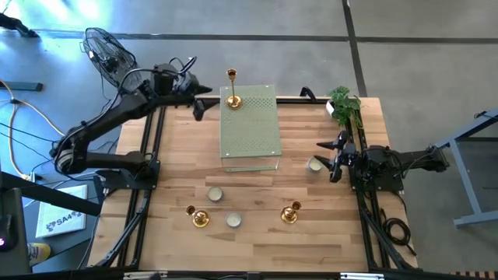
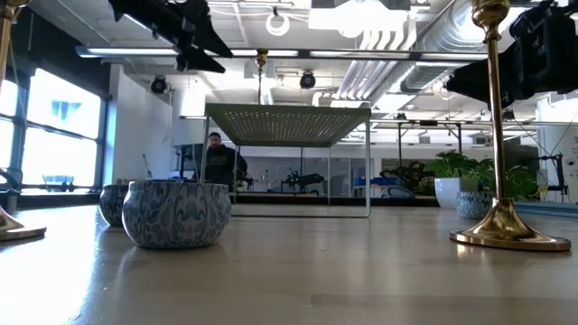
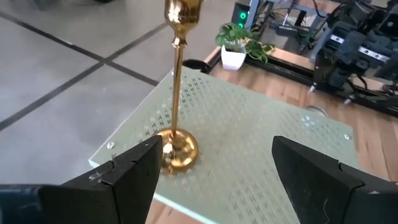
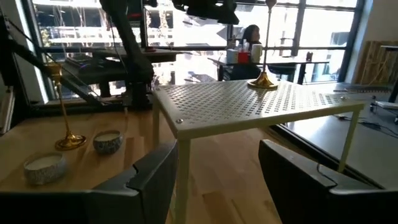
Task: Pick & Place candle stick holders
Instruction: Put the top right blue scented candle to the right of the gold candle holder on the shelf
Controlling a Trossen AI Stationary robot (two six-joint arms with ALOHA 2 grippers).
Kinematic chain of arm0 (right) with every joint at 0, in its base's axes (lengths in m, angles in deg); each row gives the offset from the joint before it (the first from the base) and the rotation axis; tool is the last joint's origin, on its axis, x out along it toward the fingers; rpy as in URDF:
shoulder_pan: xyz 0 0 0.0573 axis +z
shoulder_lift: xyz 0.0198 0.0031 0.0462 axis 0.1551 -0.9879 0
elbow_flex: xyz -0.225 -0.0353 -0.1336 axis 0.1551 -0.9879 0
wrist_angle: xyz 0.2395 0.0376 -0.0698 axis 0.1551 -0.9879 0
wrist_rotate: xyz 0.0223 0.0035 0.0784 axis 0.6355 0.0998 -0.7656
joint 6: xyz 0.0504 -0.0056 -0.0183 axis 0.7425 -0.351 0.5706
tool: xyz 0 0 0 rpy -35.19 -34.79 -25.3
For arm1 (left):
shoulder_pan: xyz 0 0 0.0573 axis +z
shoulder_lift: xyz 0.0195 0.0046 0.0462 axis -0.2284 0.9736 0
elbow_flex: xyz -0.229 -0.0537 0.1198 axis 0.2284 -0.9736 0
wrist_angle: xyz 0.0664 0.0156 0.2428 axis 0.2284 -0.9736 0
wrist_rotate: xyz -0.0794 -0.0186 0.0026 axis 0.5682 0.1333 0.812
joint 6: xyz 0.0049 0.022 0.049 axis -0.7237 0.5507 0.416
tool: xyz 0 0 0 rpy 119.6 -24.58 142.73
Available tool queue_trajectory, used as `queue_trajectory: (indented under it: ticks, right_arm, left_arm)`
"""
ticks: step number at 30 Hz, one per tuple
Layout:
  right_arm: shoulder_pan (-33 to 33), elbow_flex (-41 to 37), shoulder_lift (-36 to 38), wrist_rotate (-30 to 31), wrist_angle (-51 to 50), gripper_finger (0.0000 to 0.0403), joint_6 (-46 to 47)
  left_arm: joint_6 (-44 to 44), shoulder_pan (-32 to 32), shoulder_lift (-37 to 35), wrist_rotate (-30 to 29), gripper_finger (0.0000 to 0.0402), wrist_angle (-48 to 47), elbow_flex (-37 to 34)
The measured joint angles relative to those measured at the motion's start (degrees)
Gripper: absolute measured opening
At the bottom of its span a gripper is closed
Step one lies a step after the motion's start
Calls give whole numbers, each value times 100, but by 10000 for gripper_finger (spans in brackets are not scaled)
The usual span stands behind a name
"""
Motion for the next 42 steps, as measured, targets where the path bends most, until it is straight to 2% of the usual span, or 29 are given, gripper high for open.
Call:
queue_trajectory:
  ticks: [4, 8, 19, 22, 25, 27, 30, 33, 38, 42]
  right_arm:
    - [0, 0, -1, -667, 42, 221, -162]
    - [2, 0, 0, -704, 185, 239, -229]
    - [2, 0, 0, -638, 302, 356, -524]
    - [2, 165, -3, -636, -291, 367, -947]
    - [2, 557, -151, -401, -1088, 369, -733]
    - [0, 890, -384, -332, -1548, 369, -464]
    - [2, 1157, -850, -106, -1541, 369, -73]
    - [-79, 1659, -1435, 350, -1879, 369, 928]
    - [-127, 2635, -2522, -222, -2634, 369, 1851]
    - [-129, 3627, -3435, -290, -3760, 369, 2564]
  left_arm:
    - [-1, 2, -86, -2, 299, -278, 0]
    - [0, 2, -89, -32, 299, -462, 0]
    - [-20, 2, -89, 5, 299, -938, 0]
    - [-17, 2, -89, 28, 299, -1060, 0]
    - [-13, 2, -89, 33, 299, -1079, 0]
    - [-13, 2, -89, 58, 299, -1096, 0]
    - [-7, 2, -89, 151, 299, -1183, 0]
    - [2, 2, -89, 85, 299, -1317, 0]
    - [2, 2, -89, 43, 299, -1470, 0]
    - [161, 2, -91, 161, 299, -1679, 0]
